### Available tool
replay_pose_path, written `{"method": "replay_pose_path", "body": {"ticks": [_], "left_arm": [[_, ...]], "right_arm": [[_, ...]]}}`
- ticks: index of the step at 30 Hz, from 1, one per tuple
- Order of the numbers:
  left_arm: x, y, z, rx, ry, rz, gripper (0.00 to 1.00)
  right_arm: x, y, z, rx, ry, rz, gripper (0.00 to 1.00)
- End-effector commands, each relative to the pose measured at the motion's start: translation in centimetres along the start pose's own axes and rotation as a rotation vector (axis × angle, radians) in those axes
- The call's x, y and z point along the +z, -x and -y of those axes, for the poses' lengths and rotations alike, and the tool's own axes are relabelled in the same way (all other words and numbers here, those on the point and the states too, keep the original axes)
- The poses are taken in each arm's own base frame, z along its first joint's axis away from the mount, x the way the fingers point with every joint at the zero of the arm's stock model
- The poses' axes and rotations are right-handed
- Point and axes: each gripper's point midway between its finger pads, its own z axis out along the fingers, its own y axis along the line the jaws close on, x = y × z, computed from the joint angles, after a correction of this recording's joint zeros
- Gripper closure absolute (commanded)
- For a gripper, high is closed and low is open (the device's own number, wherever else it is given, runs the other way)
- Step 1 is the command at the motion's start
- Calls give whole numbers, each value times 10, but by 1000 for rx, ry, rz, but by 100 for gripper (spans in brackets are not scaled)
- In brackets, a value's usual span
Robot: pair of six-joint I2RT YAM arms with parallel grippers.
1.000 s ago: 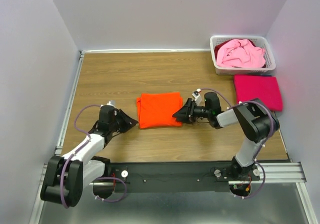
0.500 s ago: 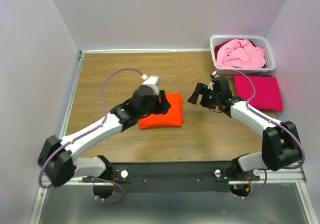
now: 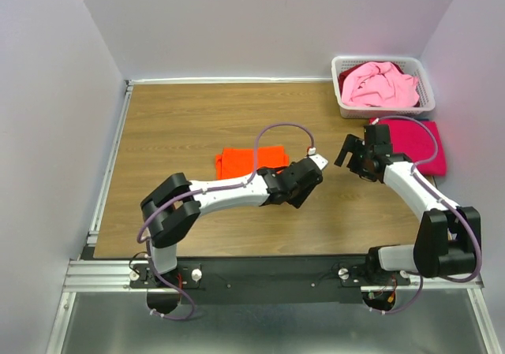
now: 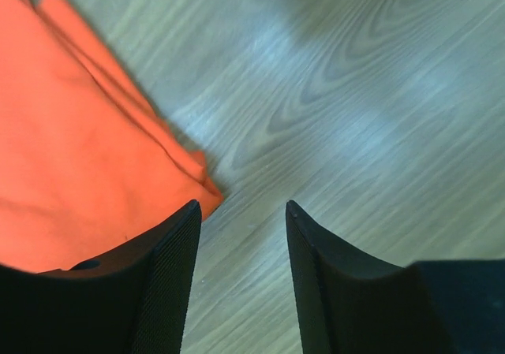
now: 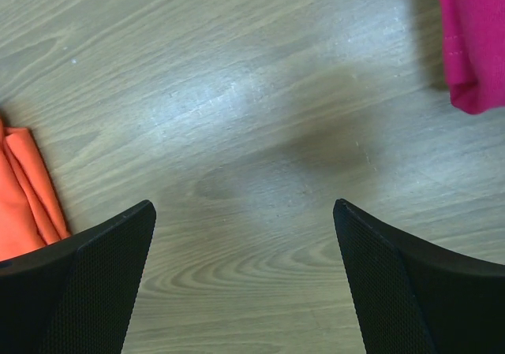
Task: Fold and stack the t-shirts
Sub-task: Neatly place the folded tshirt to the corner
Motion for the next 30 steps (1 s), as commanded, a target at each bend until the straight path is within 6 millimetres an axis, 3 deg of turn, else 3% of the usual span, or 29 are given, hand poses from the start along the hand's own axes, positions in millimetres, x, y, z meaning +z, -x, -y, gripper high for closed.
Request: {"method": "replay_pose_path", "body": {"ticks": [1, 8, 12, 15, 19, 22, 23, 28, 30], "left_arm": [[9, -21, -12, 96, 44, -91, 43], [27, -31, -12, 134, 62, -135, 42], [40, -49, -18, 149, 103, -190, 43], [47, -64, -27, 161, 152, -234, 49], [50, -69, -32, 154, 179, -236, 62], [47, -63, -32, 144, 186, -212, 74], [46, -62, -34, 141, 195, -207, 84], [41, -54, -38, 136, 215, -173, 100], [33, -44, -36, 122, 196, -137, 100]], "right_arm": [[-5, -8, 8, -5, -3, -28, 0], [-2, -16, 1, -4, 38, -72, 0], [-2, -20, -3, -2, 65, -89, 0], [-3, -24, -14, -5, 131, -108, 1], [-4, -29, -30, 8, 224, -130, 2], [-3, -34, -42, 24, 295, -155, 2], [-2, -39, -43, 39, 310, -170, 2], [-4, -50, -73, 91, 502, -220, 2], [-6, -53, -87, 128, 590, -257, 2]]}}
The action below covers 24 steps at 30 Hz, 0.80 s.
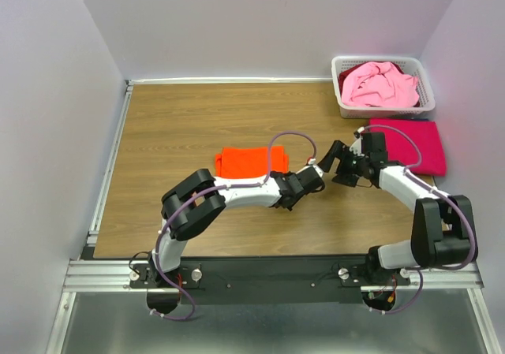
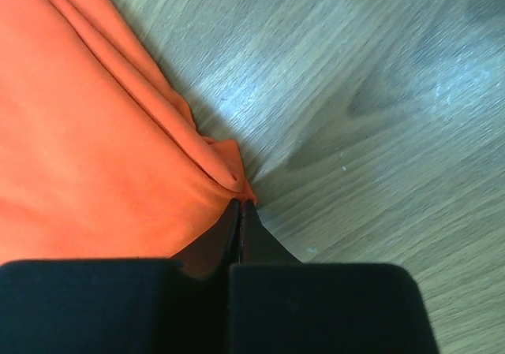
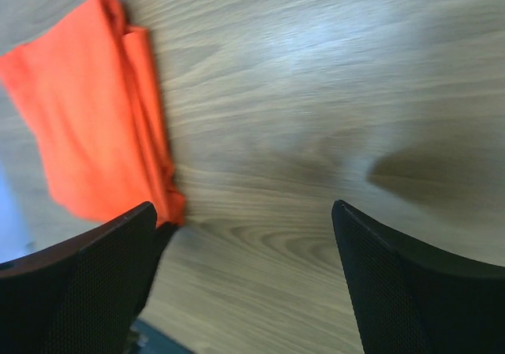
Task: Fold and stack the t-shirts
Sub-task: Neatly place the folded tshirt to the corner
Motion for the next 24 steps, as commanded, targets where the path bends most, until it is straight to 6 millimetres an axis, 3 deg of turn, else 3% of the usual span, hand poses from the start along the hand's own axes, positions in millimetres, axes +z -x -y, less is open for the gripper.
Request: {"method": "replay_pose_path", "body": {"ticks": [1, 6, 9, 14, 20, 22, 24], "left_arm": [[-13, 10, -8, -30, 14, 62, 100], [-43, 35, -5, -97, -76, 182, 100], [-52, 43, -7, -116, -97, 225, 100], [-59, 49, -6, -130, -116, 243, 100], [-58, 47, -3, -136, -135, 237, 100], [-57, 48, -1, -134, -141, 237, 100], [-58, 49, 1, -134, -153, 237, 100]], "right_arm": [[8, -14, -35, 67, 242, -86, 2], [20, -31, -50, 216, 378, -211, 1], [26, -31, -62, 274, 486, -211, 1], [49, -48, -64, 319, 473, -277, 1], [76, -64, -84, 286, 457, -334, 2], [83, -62, -90, 274, 460, -336, 6], [90, -66, -95, 254, 458, -347, 20]]}}
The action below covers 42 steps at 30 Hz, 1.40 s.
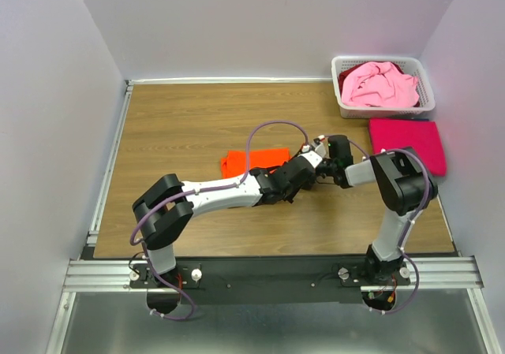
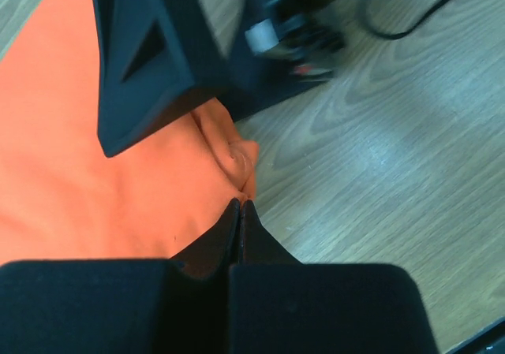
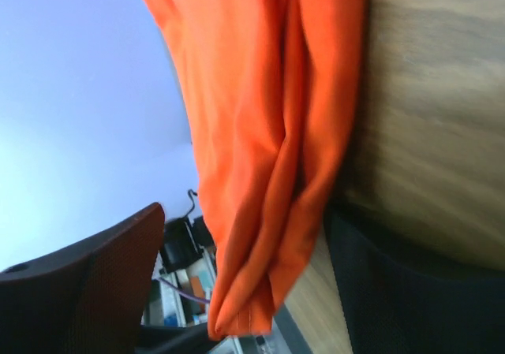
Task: Fold and stack the t-shirts
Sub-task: Neatly place the folded tshirt to the corner
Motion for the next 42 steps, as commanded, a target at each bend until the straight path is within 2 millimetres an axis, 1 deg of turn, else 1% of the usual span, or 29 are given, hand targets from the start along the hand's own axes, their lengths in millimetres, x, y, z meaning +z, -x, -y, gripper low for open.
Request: {"method": "replay_pose_path", "body": {"ticks": [1, 2, 4, 5, 6, 7, 8, 10, 11, 12, 13, 14, 16, 17, 18, 19, 20, 21, 22, 23, 24, 25, 26, 27, 28, 33, 35, 39, 42], "left_arm": [[-3, 9, 9, -26, -49, 30, 100], [-4, 10, 10, -27, -54, 31, 100], [-7, 13, 12, -27, -63, 37, 98], [-8, 15, 12, -31, -67, 38, 93], [-11, 20, 14, -31, -75, 49, 91], [-14, 24, 14, -35, -83, 57, 86], [-15, 27, 15, -37, -86, 64, 84], [-21, 38, 16, -40, -98, 88, 77], [-24, 42, 17, -40, -103, 97, 69], [-26, 45, 16, -39, -103, 102, 64], [-32, 52, 15, -38, -105, 113, 60], [-36, 55, 12, -40, -100, 114, 47], [-47, 66, 2, -48, -89, 121, 35], [-50, 70, -9, -55, -76, 126, 32], [-59, 79, -21, -70, -68, 148, 30], [-65, 83, -33, -83, -57, 152, 29], [-67, 87, -61, -122, -33, 156, 28], [-77, 95, -79, -134, -19, 184, 28], [-80, 95, -95, -153, 3, 189, 28], [-81, 95, -116, -173, 44, 193, 28], [-83, 88, -150, -202, 111, 174, 28], [-84, 87, -170, -226, 154, 167, 28], [-85, 82, -187, -249, 199, 154, 28], [-88, 76, -214, -294, 246, 149, 28], [-88, 69, -223, -313, 256, 145, 27], [-96, 54, -251, -392, 283, 208, 18], [-92, 42, -259, -416, 300, 206, 15], [-85, 18, -277, -467, 340, 177, 15], [-91, 15, -288, -473, 400, 181, 15]], "right_arm": [[19, 1, 12, 0, -47, -3, 27], [22, 0, 11, -17, -47, -12, 46], [24, -1, 15, -20, -77, -22, 63], [25, 3, 11, -40, -83, -19, 71], [23, 1, 19, -52, -127, -26, 85], [22, 5, 18, -109, -144, -23, 97], [21, 6, 19, -121, -163, -21, 99], [16, 7, 24, -134, -212, -14, 99], [14, 11, 20, -179, -218, -8, 99], [13, 12, 21, -195, -234, -3, 99], [9, 12, 27, -192, -279, -1, 99], [6, 14, 25, -215, -292, 7, 99], [-1, 16, 32, -252, -365, 3, 99], [-5, 19, 31, -308, -383, -2, 99], [-13, 17, 42, -311, -455, -16, 99], [-16, 27, 36, -348, -487, -4, 99], [-21, 31, 40, -407, -529, -16, 99], [-34, 33, 51, -410, -635, -21, 99], [-41, 38, 53, -440, -680, -24, 99], [-47, 50, 46, -478, -720, -3, 99], [-63, 55, 55, -512, -827, 1, 99], [-72, 61, 56, -535, -879, 13, 99], [-79, 74, 48, -583, -918, 38, 99], [-96, 81, 53, -599, -1021, 61, 99], [-103, 88, 49, -625, -1054, 75, 99], [-141, 120, 38, -737, -1265, 147, 99], [-156, 132, 34, -766, -1346, 182, 99], [-184, 148, 28, -826, -1489, 195, 99], [-200, 156, 27, -847, -1556, 193, 99]]}}
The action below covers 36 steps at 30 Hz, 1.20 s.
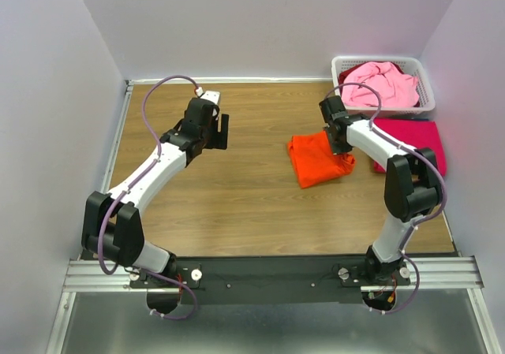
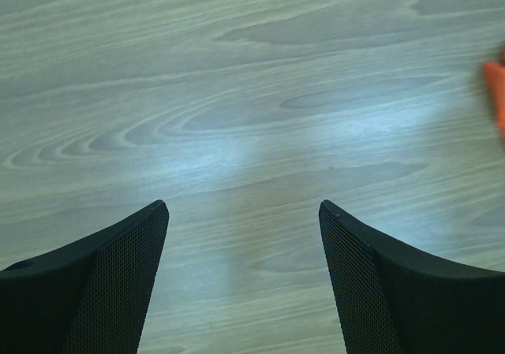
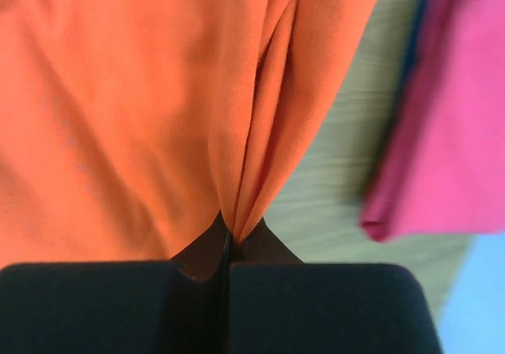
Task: Fold and stack the t-shirts
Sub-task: Neatly place the folded tshirt to the corner
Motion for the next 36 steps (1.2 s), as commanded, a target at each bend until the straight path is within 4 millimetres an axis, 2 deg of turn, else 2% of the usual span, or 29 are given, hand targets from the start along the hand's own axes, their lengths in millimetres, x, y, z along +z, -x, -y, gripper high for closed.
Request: {"method": "replay_pose_path", "body": {"ticks": [1, 6, 9, 12, 16, 19, 24, 32, 33, 36], "left_arm": [[-7, 19, -16, -40, 51, 81, 15], [-8, 18, -15, -41, 32, 80, 16], [-8, 18, -18, -47, 38, 80, 16], [-8, 20, -21, -53, 38, 84, 16], [-8, 20, -20, -60, 20, 85, 17], [-8, 20, -20, -60, 15, 85, 17], [-8, 19, -20, -62, 15, 84, 17], [-9, 20, -18, -64, -6, 85, 17], [-9, 20, -17, -62, -10, 84, 17], [-10, 21, -18, -64, -10, 86, 17]], "right_arm": [[-12, 7, 54, -81, -209, -9, 99], [-12, 12, 89, -30, -244, -13, 99], [-18, 15, 113, 11, -280, -10, 99], [-28, 25, 135, 76, -301, 25, 99], [-32, 25, 161, 121, -389, 16, 99], [-35, 26, 175, 149, -422, 17, 99], [-52, 34, 199, 218, -469, 59, 99], [-73, 46, 217, 234, -474, 113, 99], [-72, 40, 228, 255, -492, 100, 99], [-69, 34, 240, 272, -512, 85, 99]]}}
